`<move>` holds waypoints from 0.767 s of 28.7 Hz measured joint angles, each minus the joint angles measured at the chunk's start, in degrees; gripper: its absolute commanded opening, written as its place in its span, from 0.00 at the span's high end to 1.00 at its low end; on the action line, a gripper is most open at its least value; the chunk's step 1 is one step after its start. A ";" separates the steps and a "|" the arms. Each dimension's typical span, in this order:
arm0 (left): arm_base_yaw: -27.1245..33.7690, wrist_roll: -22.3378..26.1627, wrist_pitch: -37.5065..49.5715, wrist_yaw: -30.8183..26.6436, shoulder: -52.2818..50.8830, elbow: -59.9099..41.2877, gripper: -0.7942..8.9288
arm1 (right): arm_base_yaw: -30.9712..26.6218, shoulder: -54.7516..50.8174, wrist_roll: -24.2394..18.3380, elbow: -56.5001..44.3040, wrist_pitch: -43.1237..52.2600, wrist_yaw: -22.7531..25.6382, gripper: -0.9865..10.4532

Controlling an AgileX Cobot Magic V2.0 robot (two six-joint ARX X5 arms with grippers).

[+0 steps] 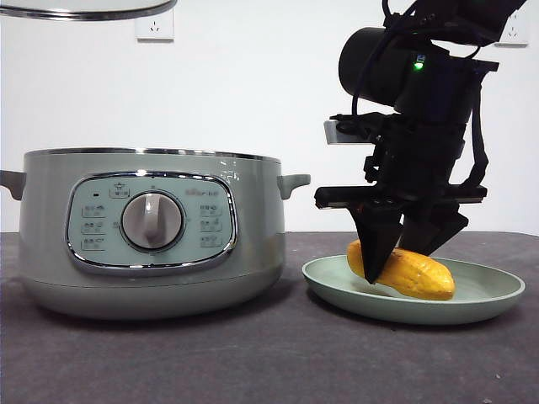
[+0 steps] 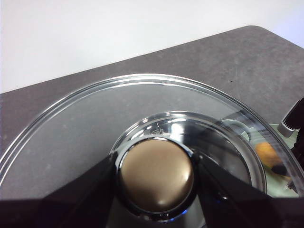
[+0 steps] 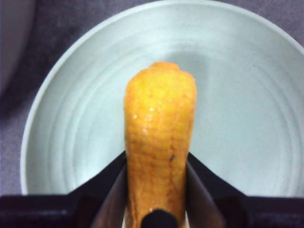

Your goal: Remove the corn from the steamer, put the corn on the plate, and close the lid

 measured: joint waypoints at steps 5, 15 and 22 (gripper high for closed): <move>0.00 0.00 0.00 0.70 1.60 0.02 0.93 | -1.07 0.00 1.03 0.00 -0.48 1.18 0.58; 0.00 0.00 3.52 3.78 7.52 0.02 0.93 | -2.36 -10.75 1.75 -0.17 -4.83 1.22 0.58; 0.00 -0.26 8.92 5.81 13.68 0.02 0.93 | -2.34 -24.35 1.86 -0.15 -11.52 1.27 0.58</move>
